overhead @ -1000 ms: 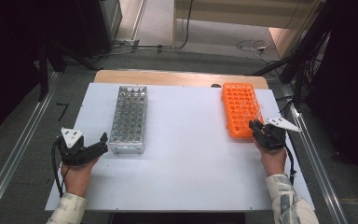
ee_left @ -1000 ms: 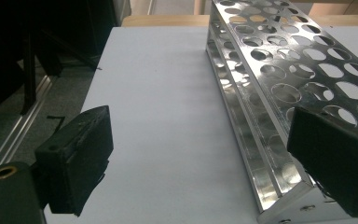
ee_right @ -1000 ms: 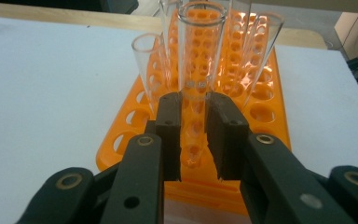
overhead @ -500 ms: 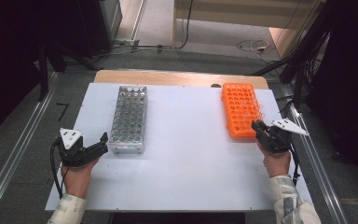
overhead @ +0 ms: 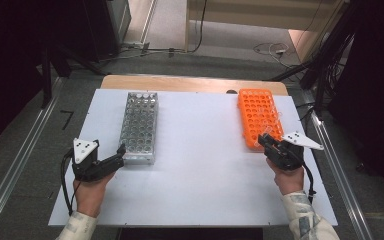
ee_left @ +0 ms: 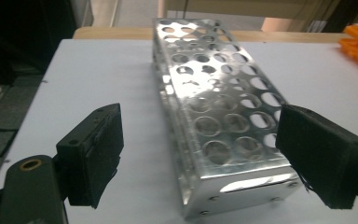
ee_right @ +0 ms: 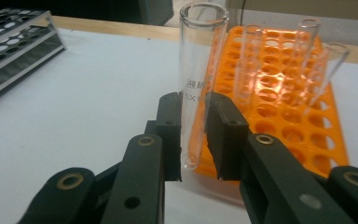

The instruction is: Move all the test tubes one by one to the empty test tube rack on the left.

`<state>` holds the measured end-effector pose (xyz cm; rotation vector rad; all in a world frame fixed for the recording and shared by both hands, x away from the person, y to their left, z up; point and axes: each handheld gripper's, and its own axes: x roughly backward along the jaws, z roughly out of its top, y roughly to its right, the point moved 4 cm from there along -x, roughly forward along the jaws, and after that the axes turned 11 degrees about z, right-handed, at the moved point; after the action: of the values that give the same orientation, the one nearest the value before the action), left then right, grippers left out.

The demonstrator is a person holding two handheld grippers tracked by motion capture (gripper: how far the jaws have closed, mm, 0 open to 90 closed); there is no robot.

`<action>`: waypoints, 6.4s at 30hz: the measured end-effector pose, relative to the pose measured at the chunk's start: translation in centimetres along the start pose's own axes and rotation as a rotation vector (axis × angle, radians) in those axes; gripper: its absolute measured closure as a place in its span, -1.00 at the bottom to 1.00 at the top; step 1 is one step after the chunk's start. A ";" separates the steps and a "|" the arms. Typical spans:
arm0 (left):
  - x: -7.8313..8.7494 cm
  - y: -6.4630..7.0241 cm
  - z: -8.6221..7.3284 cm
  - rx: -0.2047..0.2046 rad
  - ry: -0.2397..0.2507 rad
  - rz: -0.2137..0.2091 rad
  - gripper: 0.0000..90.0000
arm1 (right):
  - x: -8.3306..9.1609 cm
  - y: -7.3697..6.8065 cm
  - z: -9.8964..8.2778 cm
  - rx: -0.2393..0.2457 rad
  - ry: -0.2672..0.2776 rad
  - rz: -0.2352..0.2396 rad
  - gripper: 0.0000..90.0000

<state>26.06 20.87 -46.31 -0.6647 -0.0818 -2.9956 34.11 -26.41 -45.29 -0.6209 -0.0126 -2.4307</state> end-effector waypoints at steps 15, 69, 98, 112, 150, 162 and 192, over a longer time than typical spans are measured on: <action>0.4 5.3 0.2 -0.060 -0.006 -0.148 -0.63 | -2.5 -4.2 -0.4 0.050 -0.052 0.130 0.63; -0.1 18.0 -0.3 -0.262 -0.051 -0.539 0.61 | -7.5 -15.7 -3.0 0.253 -0.201 0.403 0.63; 0.4 10.6 4.1 -0.122 -0.004 -0.351 0.66 | -7.1 -14.2 -2.6 0.200 -0.178 0.427 -0.25; 0.7 7.6 5.4 -0.074 0.024 -0.280 0.66 | -7.1 -14.0 -2.6 0.195 -0.181 0.417 -0.25; -0.5 7.3 2.7 -0.173 0.016 -0.163 0.65 | -7.1 -13.5 -2.5 0.169 -0.184 0.402 -0.51; -1.6 7.5 0.9 -0.208 -0.100 -0.163 0.65 | -7.0 -13.5 -2.5 0.170 -0.186 0.403 -0.51; -1.3 6.0 2.6 -0.067 -0.027 -0.186 -0.70 | -5.6 -10.5 -1.8 0.124 -0.147 0.336 -0.51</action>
<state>28.80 15.18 -44.32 -0.7434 -0.0471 -3.1802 31.19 -15.00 -47.91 -0.6847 -0.1101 -2.0411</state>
